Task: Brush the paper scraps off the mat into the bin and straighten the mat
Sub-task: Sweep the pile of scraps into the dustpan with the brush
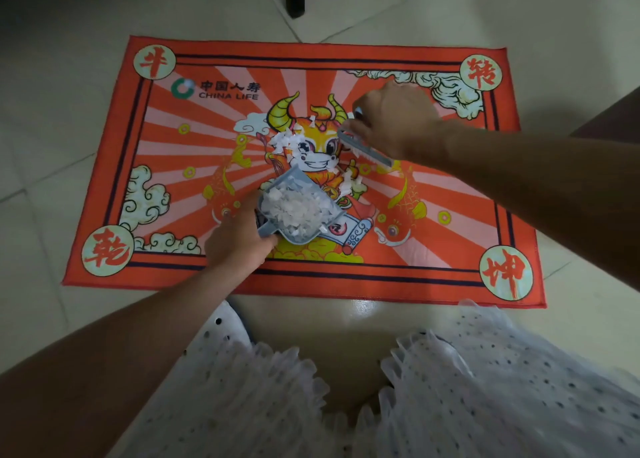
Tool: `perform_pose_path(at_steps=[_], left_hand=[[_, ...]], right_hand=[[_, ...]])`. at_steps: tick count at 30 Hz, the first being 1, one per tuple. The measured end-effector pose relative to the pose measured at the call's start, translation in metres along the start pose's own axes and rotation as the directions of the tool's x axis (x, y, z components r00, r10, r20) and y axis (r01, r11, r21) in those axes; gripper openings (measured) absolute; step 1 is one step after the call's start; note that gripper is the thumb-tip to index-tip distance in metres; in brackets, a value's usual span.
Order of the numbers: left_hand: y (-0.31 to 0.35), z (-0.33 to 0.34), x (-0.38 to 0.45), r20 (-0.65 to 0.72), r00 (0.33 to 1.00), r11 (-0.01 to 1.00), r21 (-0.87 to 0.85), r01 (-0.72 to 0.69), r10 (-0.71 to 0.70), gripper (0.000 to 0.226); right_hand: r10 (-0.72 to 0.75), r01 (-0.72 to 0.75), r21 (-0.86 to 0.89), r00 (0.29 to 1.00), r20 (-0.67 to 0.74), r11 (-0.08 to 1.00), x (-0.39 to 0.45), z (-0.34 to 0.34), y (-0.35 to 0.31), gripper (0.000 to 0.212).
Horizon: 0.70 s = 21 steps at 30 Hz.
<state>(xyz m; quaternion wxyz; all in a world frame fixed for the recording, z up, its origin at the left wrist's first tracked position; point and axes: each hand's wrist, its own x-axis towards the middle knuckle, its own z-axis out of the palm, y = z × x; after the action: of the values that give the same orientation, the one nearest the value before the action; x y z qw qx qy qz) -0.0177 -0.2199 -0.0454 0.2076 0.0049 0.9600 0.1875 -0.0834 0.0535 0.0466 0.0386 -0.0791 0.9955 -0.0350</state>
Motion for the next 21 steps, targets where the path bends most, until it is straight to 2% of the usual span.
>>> perform_pose_path(at_steps=[5, 11, 21], left_hand=[[0.008, 0.003, -0.001, 0.022, 1.0, 0.999, -0.032, -0.013, 0.014, 0.072], [0.022, 0.012, 0.002, 0.008, 1.0, 0.997, -0.069, -0.024, 0.024, 0.074], [0.027, 0.018, 0.002, -0.015, 1.0, 0.997, -0.079, -0.005, 0.003, 0.075]], right_hand=[[0.081, -0.085, 0.124, 0.996, 0.036, 0.989, -0.009, 0.012, 0.002, 0.036], [0.03, -0.034, 0.225, 0.999, 0.022, 0.974, -0.012, 0.019, -0.01, 0.042], [-0.05, 0.03, 0.289, 0.997, 0.06, 0.957, -0.012, 0.016, -0.031, 0.044]])
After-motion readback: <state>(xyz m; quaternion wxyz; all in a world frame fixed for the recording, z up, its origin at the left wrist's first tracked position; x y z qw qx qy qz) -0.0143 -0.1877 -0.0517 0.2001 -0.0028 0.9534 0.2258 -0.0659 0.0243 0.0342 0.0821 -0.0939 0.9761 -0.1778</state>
